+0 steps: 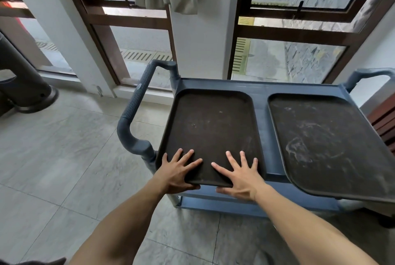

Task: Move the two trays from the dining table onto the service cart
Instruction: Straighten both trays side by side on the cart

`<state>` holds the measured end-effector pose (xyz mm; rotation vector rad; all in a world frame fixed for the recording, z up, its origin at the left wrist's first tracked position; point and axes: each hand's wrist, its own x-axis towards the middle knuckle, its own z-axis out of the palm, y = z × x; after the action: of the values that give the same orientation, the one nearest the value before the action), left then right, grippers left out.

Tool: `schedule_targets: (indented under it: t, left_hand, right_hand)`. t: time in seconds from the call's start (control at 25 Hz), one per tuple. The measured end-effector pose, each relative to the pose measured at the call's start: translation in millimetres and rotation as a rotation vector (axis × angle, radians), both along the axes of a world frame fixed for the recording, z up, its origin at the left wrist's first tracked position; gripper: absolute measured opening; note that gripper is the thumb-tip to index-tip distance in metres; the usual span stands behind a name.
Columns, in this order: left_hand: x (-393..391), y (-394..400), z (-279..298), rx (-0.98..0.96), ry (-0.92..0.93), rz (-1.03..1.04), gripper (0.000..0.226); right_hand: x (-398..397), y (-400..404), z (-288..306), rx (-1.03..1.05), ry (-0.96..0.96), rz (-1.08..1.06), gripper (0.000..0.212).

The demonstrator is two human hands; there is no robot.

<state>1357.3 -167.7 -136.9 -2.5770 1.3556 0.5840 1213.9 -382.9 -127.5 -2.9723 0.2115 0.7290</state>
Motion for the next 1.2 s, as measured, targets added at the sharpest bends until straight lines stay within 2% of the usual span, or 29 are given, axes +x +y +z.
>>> schedule_targets:
  t: [0.36,0.56,0.72,0.96,1.2]
  left_hand:
    - [31,-25,0,-0.047,-0.006,0.000,0.108]
    - [55,-35,-2,-0.028,-0.004,0.003,0.096]
    - [63,-44,-5,-0.026,0.012,0.014,0.103]
    - [68,-46,-20,-0.002,0.023,0.027,0.099]
    - [69,-45,-24,-0.029,0.063,0.070,0.103]
  right_hand:
    - [34,-28,4,0.003,-0.004,0.021,0.088]
    - [56,-40,-1,-0.011,-0.016,0.025,0.082]
    - [67,-49,-6,-0.002,-0.014,0.020,0.081]
    - [70,-48,-23,-0.003,-0.030,-0.006,0.081]
    - [72,-47,-22,0.093,0.023,-0.080,0.082]
